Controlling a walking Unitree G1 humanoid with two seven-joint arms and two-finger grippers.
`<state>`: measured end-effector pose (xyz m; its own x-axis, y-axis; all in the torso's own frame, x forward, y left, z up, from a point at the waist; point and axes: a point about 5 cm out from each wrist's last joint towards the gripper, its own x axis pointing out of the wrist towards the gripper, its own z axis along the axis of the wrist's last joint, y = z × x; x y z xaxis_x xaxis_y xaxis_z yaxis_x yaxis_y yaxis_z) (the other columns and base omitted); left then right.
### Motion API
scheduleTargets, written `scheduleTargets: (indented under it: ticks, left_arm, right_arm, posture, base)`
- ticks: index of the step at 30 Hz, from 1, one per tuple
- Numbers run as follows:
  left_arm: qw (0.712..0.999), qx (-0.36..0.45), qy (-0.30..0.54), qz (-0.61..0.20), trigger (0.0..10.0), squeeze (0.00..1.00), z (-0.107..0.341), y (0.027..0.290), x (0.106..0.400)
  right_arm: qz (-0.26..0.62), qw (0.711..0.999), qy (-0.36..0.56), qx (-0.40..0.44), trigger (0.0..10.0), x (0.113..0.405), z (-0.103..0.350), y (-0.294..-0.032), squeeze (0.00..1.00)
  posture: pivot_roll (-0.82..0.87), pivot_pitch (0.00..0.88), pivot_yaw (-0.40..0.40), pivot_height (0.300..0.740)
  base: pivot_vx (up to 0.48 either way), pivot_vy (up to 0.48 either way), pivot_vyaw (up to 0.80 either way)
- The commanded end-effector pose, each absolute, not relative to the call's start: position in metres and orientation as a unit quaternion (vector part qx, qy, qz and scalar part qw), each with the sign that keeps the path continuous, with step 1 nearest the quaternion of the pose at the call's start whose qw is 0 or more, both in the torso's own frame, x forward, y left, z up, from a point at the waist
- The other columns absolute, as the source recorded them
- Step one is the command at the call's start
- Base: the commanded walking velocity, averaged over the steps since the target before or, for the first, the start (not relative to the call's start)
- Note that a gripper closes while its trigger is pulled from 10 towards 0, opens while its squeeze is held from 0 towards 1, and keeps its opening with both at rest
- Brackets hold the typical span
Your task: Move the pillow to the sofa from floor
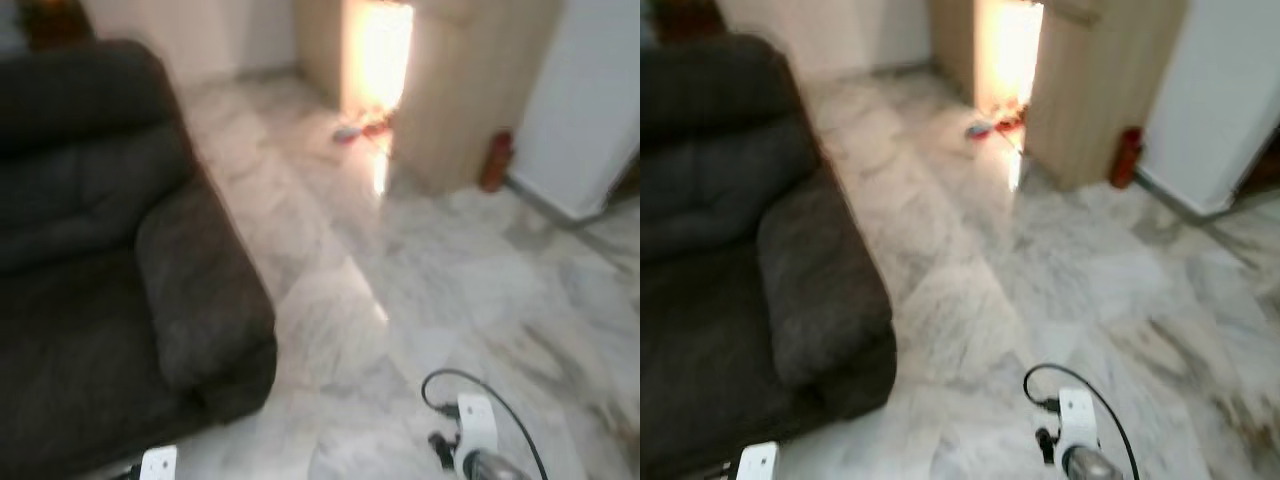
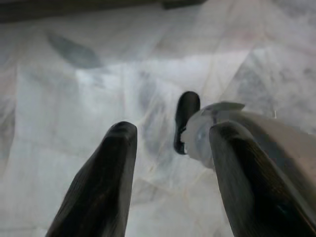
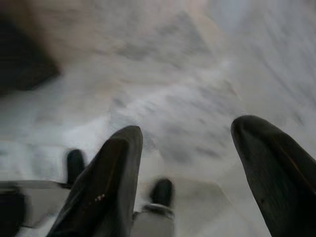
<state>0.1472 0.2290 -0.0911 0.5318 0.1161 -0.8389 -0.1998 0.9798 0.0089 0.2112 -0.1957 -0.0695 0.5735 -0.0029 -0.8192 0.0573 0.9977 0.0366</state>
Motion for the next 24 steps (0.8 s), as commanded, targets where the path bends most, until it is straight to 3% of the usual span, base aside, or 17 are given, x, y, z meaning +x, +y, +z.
scheduleTargets:
  ticks: [1, 24]
  left_arm:
    - [0.874, -0.046, 0.474, 0.091, 10.0, 0.00, -0.0912, 0.2276, 0.1477]
    - [0.873, -0.044, 0.477, 0.091, 10.0, 0.00, -0.0916, 0.2268, 0.1474]
  right_arm:
    - [-0.024, 0.883, 0.468, 0.026, 10.0, 0.2065, -0.0712, -0.2019, 0.00]
    - [-0.019, 0.883, 0.469, 0.022, 10.0, 0.2067, -0.0708, -0.2032, 0.00]
  posture:
    - [-0.05, 0.037, -0.010, 0.740]
    - [-0.06, 0.043, -0.014, 0.740]
  base:
    - [0.000, 0.000, 0.80]
    - [0.000, 0.000, 0.80]
